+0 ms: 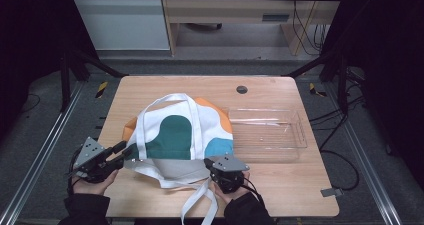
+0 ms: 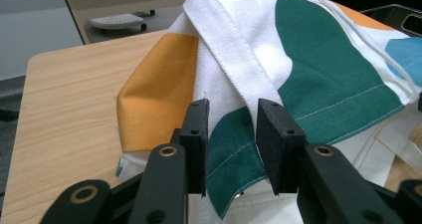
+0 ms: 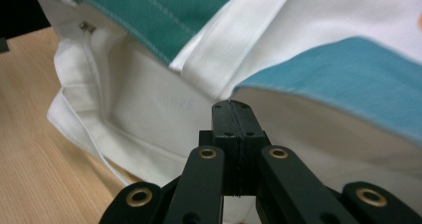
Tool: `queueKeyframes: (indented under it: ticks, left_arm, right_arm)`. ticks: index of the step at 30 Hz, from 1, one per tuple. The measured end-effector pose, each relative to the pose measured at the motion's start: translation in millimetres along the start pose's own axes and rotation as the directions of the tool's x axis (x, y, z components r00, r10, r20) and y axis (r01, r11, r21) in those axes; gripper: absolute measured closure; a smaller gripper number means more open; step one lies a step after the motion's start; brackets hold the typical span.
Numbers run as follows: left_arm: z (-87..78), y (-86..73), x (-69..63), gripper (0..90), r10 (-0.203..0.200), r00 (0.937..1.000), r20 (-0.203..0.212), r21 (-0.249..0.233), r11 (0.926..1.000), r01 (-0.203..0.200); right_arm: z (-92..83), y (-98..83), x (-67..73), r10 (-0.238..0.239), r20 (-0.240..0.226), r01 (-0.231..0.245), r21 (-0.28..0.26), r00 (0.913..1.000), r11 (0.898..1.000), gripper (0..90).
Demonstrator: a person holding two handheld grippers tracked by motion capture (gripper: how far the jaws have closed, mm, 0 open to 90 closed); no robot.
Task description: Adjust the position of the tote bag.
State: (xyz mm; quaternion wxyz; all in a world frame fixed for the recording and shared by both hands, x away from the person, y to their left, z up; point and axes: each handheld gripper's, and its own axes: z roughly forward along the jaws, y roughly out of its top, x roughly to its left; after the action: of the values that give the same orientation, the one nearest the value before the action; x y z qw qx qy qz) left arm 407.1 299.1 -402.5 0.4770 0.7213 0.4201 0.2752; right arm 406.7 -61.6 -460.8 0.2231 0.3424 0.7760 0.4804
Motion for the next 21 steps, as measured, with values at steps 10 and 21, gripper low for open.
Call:
queueKeyframes:
  ticks: [10,21]
  left_arm:
    - [-0.9,-0.4,-0.7,66.6,-0.004,0.9998,-0.018,-0.015,0.9999,0.004]
    - [-2.2,1.1,-2.2,62.8,-0.004,0.9999,-0.016,-0.03,0.9995,0.004]
  right_arm:
    - [18.3,-0.2,9.5,0.021,-0.008,-0.021,0.009,0.9998,1.0,90.0]
    - [2.1,22.7,6.8,0.018,0.012,-0.017,-0.107,0.9998,0.994,90.0]
